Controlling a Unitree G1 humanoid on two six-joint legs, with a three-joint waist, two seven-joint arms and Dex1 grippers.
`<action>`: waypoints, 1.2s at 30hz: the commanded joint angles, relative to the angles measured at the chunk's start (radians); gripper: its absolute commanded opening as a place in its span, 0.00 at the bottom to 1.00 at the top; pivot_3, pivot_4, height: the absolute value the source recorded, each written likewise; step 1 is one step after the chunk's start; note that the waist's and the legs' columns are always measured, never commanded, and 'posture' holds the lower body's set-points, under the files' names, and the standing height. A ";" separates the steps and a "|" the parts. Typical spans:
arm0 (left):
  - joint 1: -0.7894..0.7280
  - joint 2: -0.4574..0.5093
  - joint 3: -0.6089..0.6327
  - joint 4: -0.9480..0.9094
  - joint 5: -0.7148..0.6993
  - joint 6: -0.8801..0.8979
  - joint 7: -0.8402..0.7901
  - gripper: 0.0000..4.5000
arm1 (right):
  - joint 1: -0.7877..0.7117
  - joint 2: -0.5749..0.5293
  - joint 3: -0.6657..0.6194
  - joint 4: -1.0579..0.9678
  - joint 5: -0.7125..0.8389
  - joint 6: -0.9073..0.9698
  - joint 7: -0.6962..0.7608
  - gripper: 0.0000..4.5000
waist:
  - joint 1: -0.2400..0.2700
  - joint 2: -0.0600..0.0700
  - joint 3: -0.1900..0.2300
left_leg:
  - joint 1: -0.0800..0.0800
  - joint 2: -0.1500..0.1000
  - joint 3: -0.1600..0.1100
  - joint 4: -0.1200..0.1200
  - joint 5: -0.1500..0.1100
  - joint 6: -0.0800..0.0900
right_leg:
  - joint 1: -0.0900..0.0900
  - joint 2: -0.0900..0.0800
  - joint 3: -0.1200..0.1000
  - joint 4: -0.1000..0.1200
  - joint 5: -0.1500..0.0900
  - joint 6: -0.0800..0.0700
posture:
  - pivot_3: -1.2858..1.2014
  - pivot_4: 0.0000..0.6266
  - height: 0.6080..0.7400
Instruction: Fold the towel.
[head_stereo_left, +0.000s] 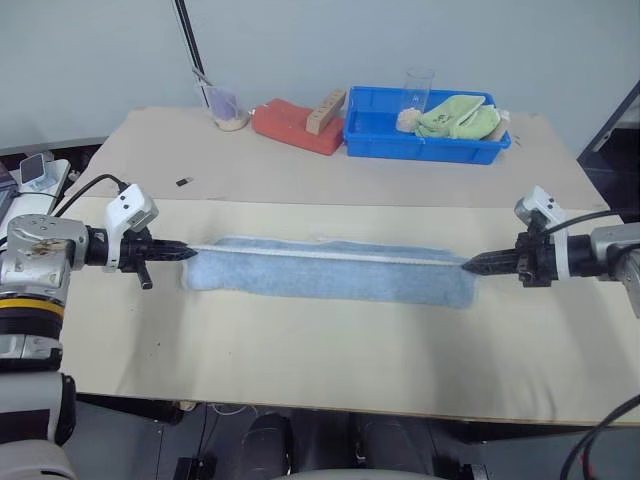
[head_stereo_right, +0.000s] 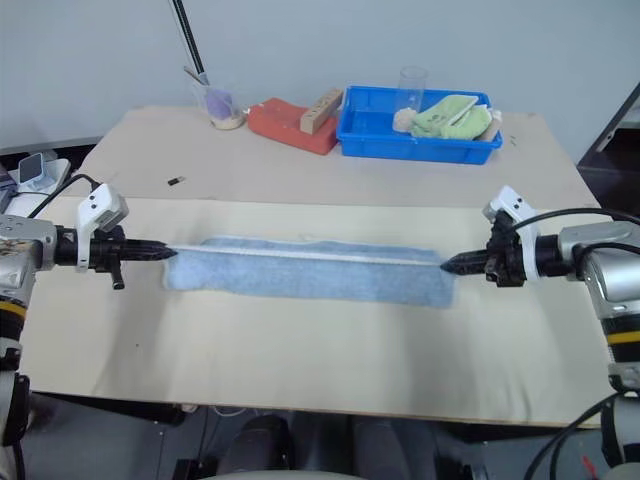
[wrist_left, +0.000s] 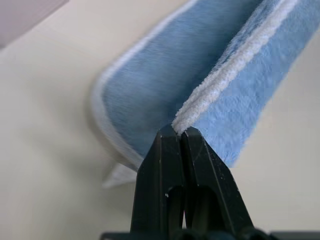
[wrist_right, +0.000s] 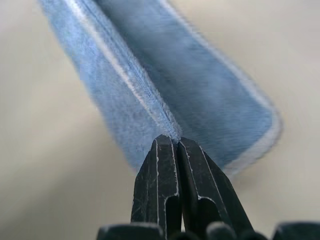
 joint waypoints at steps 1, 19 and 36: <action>-0.064 -0.008 0.018 0.076 0.023 -0.037 0.039 0.00 | -0.060 0.001 0.006 0.053 -0.037 -0.026 0.009 0.00 | 0.001 0.000 0.000 | -0.001 0.000 0.000 0.000 0.000 0.000 | -0.001 0.000 0.000 0.000 0.000 0.000 | 0.52 0.24 0.31; -0.185 -0.110 0.007 0.345 0.144 -0.263 0.249 0.53 | -0.169 0.117 -0.051 0.224 -0.102 -0.077 -0.090 0.69 | -0.002 0.000 0.000 | -0.002 -0.001 -0.003 0.001 0.000 0.000 | 0.000 -0.001 0.000 0.001 0.002 -0.002 | 0.52 0.24 0.31; 0.154 -0.110 0.085 -0.391 -0.135 -0.124 0.025 0.99 | 0.346 0.235 -0.405 -0.393 0.008 -0.055 -0.459 1.00 | 0.002 0.001 -0.001 | -0.003 0.000 -0.011 0.002 0.000 -0.001 | 0.008 -0.003 0.002 0.006 -0.002 0.001 | 0.52 0.24 0.31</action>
